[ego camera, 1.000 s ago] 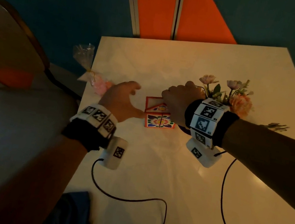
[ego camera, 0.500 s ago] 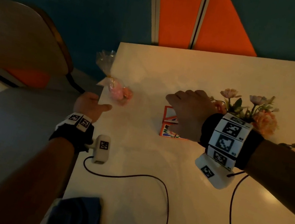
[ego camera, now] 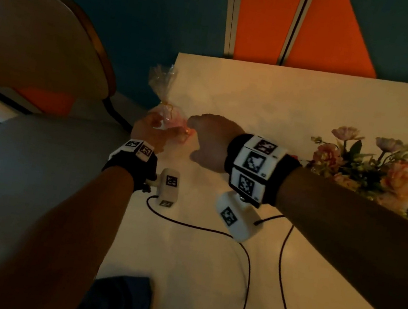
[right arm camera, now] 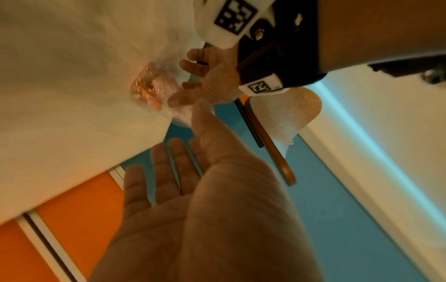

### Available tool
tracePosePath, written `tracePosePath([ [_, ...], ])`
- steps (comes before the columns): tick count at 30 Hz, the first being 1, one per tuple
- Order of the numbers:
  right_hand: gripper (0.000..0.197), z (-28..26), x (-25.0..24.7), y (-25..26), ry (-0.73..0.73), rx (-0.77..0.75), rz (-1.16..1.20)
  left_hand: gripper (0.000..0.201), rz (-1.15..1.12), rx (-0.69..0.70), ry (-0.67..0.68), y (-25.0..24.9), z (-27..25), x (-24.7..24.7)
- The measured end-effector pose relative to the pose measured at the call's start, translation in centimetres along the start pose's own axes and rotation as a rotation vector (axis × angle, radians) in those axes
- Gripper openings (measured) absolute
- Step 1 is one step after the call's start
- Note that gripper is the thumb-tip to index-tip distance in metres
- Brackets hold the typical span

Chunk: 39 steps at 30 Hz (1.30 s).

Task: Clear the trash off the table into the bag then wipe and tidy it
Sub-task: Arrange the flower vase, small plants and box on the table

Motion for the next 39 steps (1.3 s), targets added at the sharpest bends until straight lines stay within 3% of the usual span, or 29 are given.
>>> tracePosePath([
  [2, 0.054, -1.5, -0.5, -0.6, -0.019, -0.017, -0.108, 0.054, -0.032, 0.021, 0.001, -0.3, 0.2, 0.3],
  [5, 0.064, -4.2, -0.9, -3.4, -0.006, 0.014, -0.242, 0.017, -0.027, 0.062, 0.015, -0.8, 0.3, 1.0],
  [7, 0.078, -5.5, -0.2, -6.1, 0.084, 0.098, -0.322, 0.018, -0.021, 0.076, 0.000, -0.7, 0.6, 1.3],
  [9, 0.092, -6.4, 0.9, -8.1, 0.176, 0.163, -0.334, 0.037, -0.029, 0.081, -0.045, -0.7, 0.5, 1.0],
  [11, 0.096, -6.7, 1.8, -8.9, 0.206, 0.180, -0.320, 0.043, -0.020, 0.091, -0.058, -0.7, 0.3, 1.0],
  [19, 0.066, -6.3, 2.5, -9.5, 0.123, 0.183, -0.221, 0.045, 0.028, 0.255, 0.062, -0.7, -3.5, 3.8],
  [27, 0.059, -6.0, 2.6, -9.4, 0.143, 0.168, -0.260, 0.046, 0.081, 0.278, 0.123, 0.8, -6.9, 7.8],
  [39, 0.057, -6.3, 2.7, -9.7, 0.136, 0.173, -0.246, 0.047, 0.154, 0.291, 0.097, 0.6, -7.3, 8.7],
])
Point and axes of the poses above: each hand's wrist, its own z-axis towards the middle knuckle, its own x-axis out of the palm, y = z × x, the point moved 9 cm from there along z, towards the middle knuckle, and after that the axes turned 4 degrees about y, right-handed, at the moved point
